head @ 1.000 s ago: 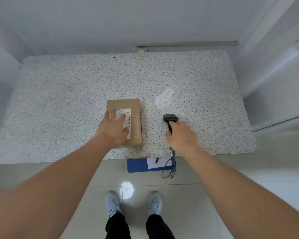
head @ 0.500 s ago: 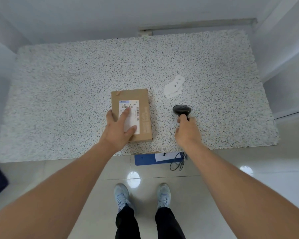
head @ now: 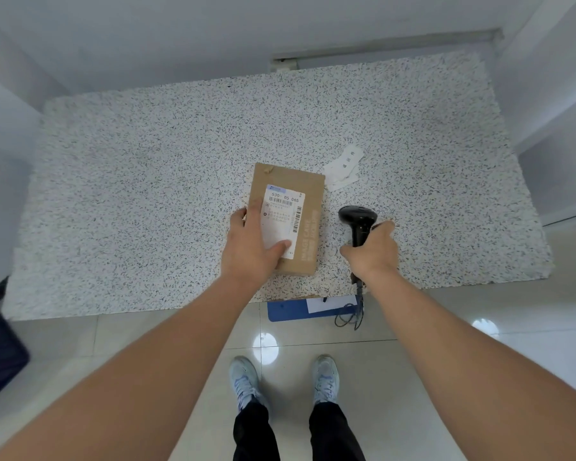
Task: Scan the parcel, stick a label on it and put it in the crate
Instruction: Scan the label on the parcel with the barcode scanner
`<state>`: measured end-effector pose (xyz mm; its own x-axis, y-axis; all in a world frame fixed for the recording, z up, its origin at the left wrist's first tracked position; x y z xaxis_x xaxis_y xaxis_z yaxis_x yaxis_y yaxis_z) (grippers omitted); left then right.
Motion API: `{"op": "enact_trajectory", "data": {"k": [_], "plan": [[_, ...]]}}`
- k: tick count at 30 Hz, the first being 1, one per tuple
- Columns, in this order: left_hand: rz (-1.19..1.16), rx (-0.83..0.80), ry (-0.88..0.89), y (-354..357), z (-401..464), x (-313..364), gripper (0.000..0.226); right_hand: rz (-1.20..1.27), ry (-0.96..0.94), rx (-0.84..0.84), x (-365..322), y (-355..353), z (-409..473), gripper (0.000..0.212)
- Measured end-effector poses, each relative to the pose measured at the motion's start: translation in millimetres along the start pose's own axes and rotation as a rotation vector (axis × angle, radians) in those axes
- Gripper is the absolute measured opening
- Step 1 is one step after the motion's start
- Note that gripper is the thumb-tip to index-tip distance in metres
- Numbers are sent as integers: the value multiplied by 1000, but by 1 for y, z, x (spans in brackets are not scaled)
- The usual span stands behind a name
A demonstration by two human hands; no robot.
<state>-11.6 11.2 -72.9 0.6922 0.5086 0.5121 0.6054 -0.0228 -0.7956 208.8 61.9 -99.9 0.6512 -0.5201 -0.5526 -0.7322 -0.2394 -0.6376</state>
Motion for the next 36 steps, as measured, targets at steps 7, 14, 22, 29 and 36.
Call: {"op": "enact_trajectory", "data": {"k": [7,14,22,29,36], "plan": [[25,-57,45,2,-7,10,99,192,-41,-1,-9,-17,-14,25],[-82,-64,-55,-4,-11,15,110,573,66,-208,-13,0,-40,18],[-280,-160,-46,-12,-9,13,103,681,13,-160,-16,-6,-41,21],[-351,-134,47,-4,-14,-3,123,534,-159,-188,-36,-10,-42,27],[-350,-87,-3,4,-12,-1,107,388,-289,-74,-47,-15,-55,29]]}}
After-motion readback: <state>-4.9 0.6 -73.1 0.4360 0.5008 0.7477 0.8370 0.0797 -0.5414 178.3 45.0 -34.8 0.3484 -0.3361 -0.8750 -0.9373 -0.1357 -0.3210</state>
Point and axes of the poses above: each hand's wrist, its own z-axis towards the middle knuckle, its own y-axis out of the palm, x = y × z, the point moved 2 cm from there along z, towards the middle knuckle, and after that the axes turned 2 degrees about -y, right-handed, at the moved point
